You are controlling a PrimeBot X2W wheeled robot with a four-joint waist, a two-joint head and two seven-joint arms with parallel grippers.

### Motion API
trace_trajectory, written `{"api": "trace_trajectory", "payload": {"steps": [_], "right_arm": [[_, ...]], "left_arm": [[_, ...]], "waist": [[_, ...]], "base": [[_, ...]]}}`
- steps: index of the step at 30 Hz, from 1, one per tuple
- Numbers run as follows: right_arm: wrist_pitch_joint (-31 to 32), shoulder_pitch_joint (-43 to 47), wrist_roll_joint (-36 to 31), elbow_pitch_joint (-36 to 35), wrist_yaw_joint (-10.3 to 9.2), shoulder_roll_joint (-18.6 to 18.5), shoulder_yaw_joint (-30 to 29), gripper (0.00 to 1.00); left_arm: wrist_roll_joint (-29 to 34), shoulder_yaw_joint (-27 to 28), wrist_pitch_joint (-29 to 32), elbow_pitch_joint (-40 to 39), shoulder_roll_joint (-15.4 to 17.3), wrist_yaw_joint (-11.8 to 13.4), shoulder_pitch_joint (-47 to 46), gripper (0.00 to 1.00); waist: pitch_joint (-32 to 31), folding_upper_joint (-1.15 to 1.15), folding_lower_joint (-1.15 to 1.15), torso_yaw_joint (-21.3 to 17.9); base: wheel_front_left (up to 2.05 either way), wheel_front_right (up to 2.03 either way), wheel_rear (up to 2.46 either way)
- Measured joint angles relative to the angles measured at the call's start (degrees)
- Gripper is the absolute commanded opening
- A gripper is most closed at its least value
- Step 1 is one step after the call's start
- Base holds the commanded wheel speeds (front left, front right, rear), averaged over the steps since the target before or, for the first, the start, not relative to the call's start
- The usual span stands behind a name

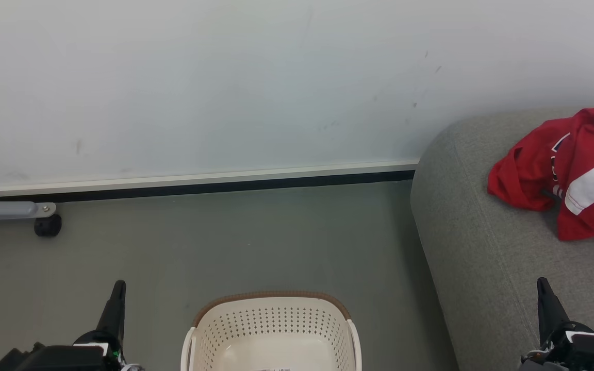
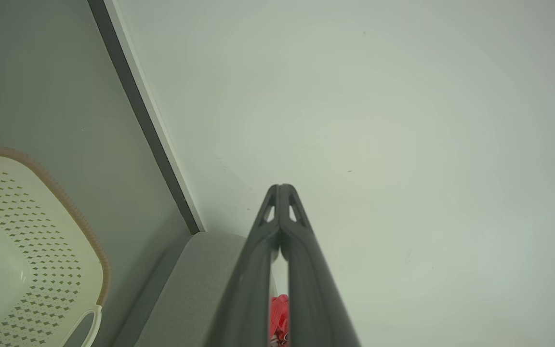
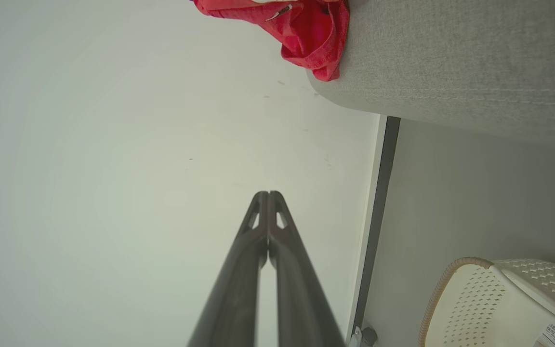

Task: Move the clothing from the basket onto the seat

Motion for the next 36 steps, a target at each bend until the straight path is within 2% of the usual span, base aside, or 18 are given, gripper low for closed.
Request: {"api": "trace_trajectory", "payload": {"steps": [36], "right_arm": [[0.0,-0.1,0.0,0.0,0.21,0.0,0.0,0.0]], "left_arm": [[-0.2,0.0,0.0,0.0,0.0,0.0,0.0,0.0]], "waist": [[0.0,0.0,0.0,0.0]], "base": [[0.0,0.0,0.0]]}}
